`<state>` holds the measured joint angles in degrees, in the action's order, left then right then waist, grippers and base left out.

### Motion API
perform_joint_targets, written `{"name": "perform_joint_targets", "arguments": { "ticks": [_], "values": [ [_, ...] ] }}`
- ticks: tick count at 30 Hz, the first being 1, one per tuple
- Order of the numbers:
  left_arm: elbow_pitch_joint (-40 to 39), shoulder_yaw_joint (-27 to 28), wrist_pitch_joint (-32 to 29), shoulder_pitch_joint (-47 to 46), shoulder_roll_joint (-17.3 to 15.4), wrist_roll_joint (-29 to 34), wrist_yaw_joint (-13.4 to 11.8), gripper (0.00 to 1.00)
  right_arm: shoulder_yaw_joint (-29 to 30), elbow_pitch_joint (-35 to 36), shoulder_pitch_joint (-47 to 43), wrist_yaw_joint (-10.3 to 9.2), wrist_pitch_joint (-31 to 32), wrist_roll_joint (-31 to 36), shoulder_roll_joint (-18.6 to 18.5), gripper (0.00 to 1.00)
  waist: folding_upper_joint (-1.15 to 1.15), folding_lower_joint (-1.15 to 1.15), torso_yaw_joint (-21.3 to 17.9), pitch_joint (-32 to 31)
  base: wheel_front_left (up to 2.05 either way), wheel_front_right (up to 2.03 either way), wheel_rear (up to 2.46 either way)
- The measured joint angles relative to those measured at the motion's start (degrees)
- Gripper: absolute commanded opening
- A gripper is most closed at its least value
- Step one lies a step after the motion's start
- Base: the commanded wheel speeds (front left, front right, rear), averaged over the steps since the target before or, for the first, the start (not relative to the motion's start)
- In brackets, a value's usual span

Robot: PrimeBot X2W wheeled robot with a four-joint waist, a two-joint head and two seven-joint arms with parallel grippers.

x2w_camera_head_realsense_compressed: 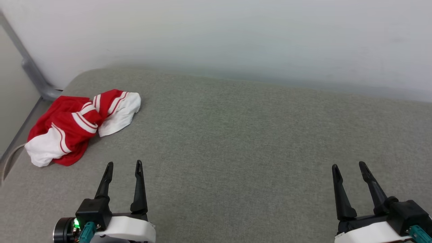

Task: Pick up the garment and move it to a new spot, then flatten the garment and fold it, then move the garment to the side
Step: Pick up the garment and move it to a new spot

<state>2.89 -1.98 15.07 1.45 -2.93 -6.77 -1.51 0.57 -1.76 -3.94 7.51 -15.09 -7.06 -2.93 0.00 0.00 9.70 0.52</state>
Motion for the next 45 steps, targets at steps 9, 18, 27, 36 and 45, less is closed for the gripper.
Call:
{"name": "perform_joint_targets", "arguments": {
  "ticks": [9,18,27,36,45],
  "values": [
    [0.1,0.7,0.0,0.1,0.0,0.1,0.0,1.0,-0.4,-0.1,-0.2,0.0,0.0,0.1,0.0,1.0,0.0,0.0,6.8,-0.1,0.0,0.0,0.0],
    [0.0,1.7,0.0,0.5,0.0,0.1,-0.5,1.0,-1.1,0.0,-0.2,0.0,0.0,0.3,0.0,1.0,0.0,0.0,12.9,0.2,0.0,0.0,0.0],
    [0.0,2.4,0.0,0.7,0.0,0.0,-0.7,1.0,-1.5,0.0,-0.2,0.0,0.0,0.5,0.0,1.0,0.0,0.0,16.3,0.3,0.0,0.0,0.0],
    [0.1,2.6,0.0,0.7,0.0,-0.3,-1.1,1.0,-1.6,0.0,-0.2,0.0,0.0,0.6,0.0,1.0,0.0,0.0,17.2,0.5,0.0,0.0,0.0],
    [-0.1,5.0,0.0,-2.9,0.0,-1.0,0.6,1.0,-1.7,0.5,0.4,0.0,0.0,2.0,0.0,1.0,0.0,0.0,16.9,2.4,0.0,0.0,0.0]
  ]
}}
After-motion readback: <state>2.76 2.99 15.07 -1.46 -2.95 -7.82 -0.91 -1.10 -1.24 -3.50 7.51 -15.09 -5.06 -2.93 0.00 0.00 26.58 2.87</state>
